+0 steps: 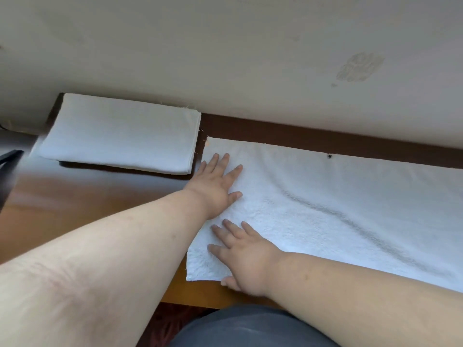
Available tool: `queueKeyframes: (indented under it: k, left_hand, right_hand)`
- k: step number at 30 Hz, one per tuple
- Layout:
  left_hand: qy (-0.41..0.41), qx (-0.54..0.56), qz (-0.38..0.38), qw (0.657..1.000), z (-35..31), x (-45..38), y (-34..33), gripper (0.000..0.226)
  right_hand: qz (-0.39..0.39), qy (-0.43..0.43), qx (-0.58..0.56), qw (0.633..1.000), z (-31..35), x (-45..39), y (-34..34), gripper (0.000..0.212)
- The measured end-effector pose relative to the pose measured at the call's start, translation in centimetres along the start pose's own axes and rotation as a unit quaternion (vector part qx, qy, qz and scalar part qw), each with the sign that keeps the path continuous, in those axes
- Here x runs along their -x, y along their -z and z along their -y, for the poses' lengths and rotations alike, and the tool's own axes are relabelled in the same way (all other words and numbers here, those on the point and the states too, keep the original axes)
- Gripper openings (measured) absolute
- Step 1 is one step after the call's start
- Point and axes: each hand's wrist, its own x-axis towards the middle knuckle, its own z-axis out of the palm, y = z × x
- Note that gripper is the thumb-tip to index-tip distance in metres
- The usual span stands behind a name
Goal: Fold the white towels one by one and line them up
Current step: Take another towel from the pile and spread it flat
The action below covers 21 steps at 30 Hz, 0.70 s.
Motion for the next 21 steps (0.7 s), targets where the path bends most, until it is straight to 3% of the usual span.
queueKeyframes:
  k: [5, 8, 11, 14, 17, 21]
  left_hand:
    - [0.015, -0.032, 0.029, 0.999, 0.8, 0.0, 1.0, 0.074]
    - [0.015, -0.049, -0.038, 0.998, -0.5, 0.0, 1.8, 0.068]
    - [-0.036, -0.054, -0.023, 0.998, -3.3, -0.1, 3.0, 0.065]
    - [-0.081, -0.06, 0.007, 0.995, -7.5, -0.4, 4.4, 0.063]
    - [-0.141, -0.075, 0.031, 0.987, -13.2, -1.4, 5.5, 0.063]
    - [-0.209, -0.098, 0.058, 0.971, -21.4, -3.1, 5.3, 0.062]
  right_hand:
    - [0.1, 0.064, 0.062, 0.991, 0.9, -1.0, 0.4, 0.088]
    - [-0.032, 0.026, -0.043, 0.998, -0.3, -0.1, 0.9, 0.071]
    - [-0.117, -0.099, -0.112, 0.982, -3.1, 2.7, 1.4, 0.059]
    - [-0.118, -0.255, -0.153, 0.947, -6.7, 7.3, 0.4, 0.065]
    - [-0.129, -0.386, -0.235, 0.883, -9.8, 13.4, -1.9, 0.073]
    - [-0.139, -0.495, -0.318, 0.797, -12.4, 21.4, -7.0, 0.077]
